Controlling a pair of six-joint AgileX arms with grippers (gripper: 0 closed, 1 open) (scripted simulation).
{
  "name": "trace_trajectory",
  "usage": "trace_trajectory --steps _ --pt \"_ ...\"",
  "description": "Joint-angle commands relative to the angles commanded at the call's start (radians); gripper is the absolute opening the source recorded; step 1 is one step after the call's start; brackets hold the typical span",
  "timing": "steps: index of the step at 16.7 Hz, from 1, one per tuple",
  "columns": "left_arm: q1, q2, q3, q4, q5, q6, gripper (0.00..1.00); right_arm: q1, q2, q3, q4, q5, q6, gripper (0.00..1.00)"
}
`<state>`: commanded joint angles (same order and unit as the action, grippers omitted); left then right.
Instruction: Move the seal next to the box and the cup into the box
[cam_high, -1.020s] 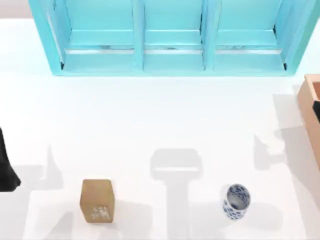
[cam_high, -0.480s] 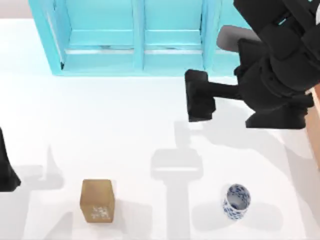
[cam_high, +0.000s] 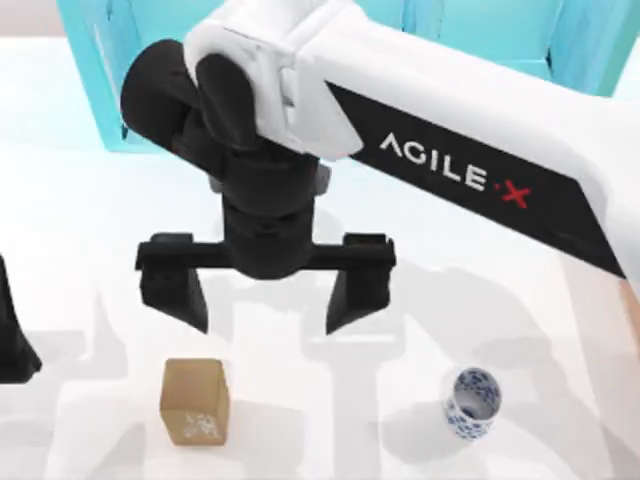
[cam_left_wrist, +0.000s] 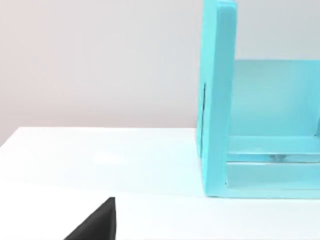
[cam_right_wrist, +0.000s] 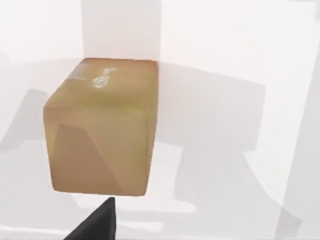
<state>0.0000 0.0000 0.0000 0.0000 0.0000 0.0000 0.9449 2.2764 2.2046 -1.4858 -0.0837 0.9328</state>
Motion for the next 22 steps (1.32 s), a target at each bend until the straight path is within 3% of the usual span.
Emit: trace_trajectory --steps 5,9,17,22 --pt "0.000 0.000 0.000 0.000 0.000 0.000 1.00 0.097 0.264 0.371 -0.134 0.056 0.122 1.00" --pt "0.000 0.000 0.000 0.000 0.000 0.000 1.00 0.130 0.351 0.510 -0.170 0.086 0.165 1.00" --pt "0.000 0.000 0.000 0.000 0.000 0.000 1.00 0.128 0.352 0.501 -0.156 0.087 0.166 1.00" --pt "0.000 0.000 0.000 0.000 0.000 0.000 1.00 0.130 0.312 0.294 0.008 0.088 0.166 1.00"
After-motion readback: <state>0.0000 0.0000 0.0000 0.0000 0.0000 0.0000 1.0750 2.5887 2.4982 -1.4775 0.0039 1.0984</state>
